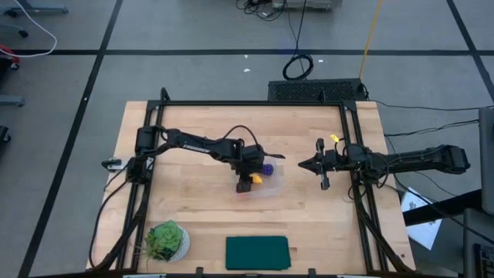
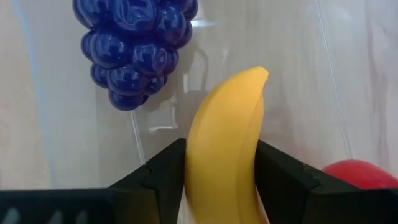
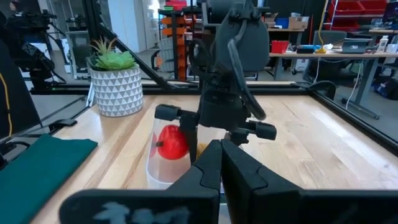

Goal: Pick and placing Produce into tupperware
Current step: Put the banana into the transparent bin

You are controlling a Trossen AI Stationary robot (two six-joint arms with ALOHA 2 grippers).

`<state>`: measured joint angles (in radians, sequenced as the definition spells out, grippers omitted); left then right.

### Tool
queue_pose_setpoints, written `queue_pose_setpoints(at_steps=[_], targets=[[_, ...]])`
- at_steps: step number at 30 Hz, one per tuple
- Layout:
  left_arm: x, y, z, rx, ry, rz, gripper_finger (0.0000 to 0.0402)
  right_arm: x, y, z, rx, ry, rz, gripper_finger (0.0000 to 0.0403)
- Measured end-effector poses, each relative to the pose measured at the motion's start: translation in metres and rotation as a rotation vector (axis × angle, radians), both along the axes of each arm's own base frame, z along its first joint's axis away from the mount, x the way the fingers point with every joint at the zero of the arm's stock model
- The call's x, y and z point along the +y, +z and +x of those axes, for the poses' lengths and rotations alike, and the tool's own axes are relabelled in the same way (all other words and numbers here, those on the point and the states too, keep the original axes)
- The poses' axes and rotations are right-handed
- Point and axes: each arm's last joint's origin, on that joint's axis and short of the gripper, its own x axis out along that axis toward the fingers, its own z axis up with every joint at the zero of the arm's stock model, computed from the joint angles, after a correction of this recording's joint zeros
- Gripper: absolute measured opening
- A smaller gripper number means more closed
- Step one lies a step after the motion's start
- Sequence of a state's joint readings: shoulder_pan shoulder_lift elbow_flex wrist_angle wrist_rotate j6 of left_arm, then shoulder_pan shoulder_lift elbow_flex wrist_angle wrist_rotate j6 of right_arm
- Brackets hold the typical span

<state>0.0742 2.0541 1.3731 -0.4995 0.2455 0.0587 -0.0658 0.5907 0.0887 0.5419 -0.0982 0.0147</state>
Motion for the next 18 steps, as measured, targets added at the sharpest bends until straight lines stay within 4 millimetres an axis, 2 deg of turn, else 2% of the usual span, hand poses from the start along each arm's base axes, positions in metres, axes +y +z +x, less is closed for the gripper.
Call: queue_pose_setpoints(at_steps=[7,18], targets=[[-0.002,-0.001,0.000,0.004,-0.014,0.002,0.0184,0.000,0.000,0.000,0.000,0.000,0.000,0.0000],[-0.021,-0.002,0.000,0.006,-0.075,0.123,0.0184,0.000,0.000,0.000,0.000,0.000,0.000,0.0000]])
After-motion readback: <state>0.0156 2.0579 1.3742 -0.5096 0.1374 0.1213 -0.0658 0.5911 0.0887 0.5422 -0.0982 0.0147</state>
